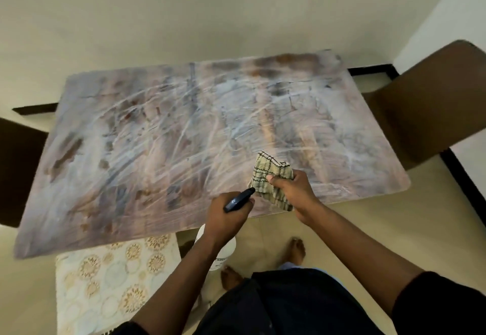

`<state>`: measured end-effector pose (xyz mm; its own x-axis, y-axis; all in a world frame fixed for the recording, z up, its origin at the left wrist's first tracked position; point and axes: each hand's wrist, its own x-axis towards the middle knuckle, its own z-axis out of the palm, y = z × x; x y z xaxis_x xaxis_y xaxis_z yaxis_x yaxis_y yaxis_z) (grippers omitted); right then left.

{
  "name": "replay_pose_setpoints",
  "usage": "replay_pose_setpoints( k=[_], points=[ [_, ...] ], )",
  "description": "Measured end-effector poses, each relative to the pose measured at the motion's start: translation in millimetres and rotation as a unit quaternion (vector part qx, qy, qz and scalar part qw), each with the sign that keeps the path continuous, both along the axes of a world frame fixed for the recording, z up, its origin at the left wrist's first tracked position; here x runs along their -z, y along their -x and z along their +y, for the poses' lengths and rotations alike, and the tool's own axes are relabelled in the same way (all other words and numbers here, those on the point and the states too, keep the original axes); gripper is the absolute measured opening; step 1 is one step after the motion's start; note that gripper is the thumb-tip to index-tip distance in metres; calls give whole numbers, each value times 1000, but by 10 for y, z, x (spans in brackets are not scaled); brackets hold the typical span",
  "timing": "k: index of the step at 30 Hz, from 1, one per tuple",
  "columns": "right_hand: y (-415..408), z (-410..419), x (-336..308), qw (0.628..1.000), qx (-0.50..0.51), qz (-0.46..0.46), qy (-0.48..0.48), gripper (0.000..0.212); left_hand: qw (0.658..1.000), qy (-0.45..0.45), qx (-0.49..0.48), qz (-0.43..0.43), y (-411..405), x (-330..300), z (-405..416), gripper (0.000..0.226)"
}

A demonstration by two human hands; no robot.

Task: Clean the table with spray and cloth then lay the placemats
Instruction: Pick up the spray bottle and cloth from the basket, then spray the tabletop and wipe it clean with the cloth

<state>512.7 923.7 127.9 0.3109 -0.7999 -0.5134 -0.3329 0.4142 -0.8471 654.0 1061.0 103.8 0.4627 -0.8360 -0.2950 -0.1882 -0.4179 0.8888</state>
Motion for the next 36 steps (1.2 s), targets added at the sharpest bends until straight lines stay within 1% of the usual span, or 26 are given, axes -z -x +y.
replay_pose_setpoints(
  k=[2, 3, 5, 6, 9, 11, 14, 16, 18, 20, 23, 25, 26, 28, 31, 34, 36],
  points=[
    [217, -126, 5, 999, 35, -4, -2, 8, 1000, -23, 16, -12, 131, -3, -202, 43],
    [278, -148, 22, 999, 42, -2, -1, 7, 999, -37, 26, -20, 160, -7, -246, 40],
    [621, -317, 26, 997, 72, 1, 2, 6, 996, -58, 60, -37, 424, -50, -519, 26],
    [627, -312, 42, 997, 73, -3, -2, 9, 995, -66, 59, -42, 421, -52, -543, 23],
    [911, -480, 79, 994, 105, -3, 16, 12, 992, -88, 87, -36, 608, -61, -818, 13],
    [1164, -644, 147, 991, 132, 9, 32, 13, 987, -111, 112, -31, 786, -73, -1034, 10],
    [1523, -859, 227, 984, 172, 30, 43, 14, 984, -126, 119, -30, 1016, -58, -1327, 6],
    [1728, -974, 278, 977, 204, 49, 46, 20, 983, -133, 121, -39, 1139, -14, -1454, 7],
    [1934, -1096, 331, 967, 239, 67, 52, 22, 981, -141, 119, -53, 1267, 27, -1586, 15],
    [2113, -1186, 384, 958, 268, 91, 56, 20, 980, -153, 117, -59, 1380, 61, -1705, 21],
    [2349, -1310, 467, 945, 303, 109, 55, 15, 974, -182, 119, -58, 1540, 126, -1900, 20],
    [2470, -1367, 499, 943, 310, 111, 47, 4, 970, -202, 123, -50, 1620, 171, -2016, 22],
    [2533, -1388, 524, 943, 310, 112, 43, 4, 968, -209, 128, -48, 1668, 184, -2071, 23],
    [2641, -1405, 546, 944, 307, 117, 37, 14, 966, -215, 135, -44, 1769, 202, -2170, 22],
    [2784, -1401, 556, 942, 306, 129, 39, 23, 966, -213, 145, -40, 1911, 220, -2318, 23],
    [2921, -1405, 557, 936, 322, 139, 38, 20, 968, -206, 145, -20, 2032, 221, -2473, 23],
    [2998, -1401, 570, 931, 337, 138, 35, 18, 969, -199, 144, 8, 2099, 202, -2559, 19]
  ],
)
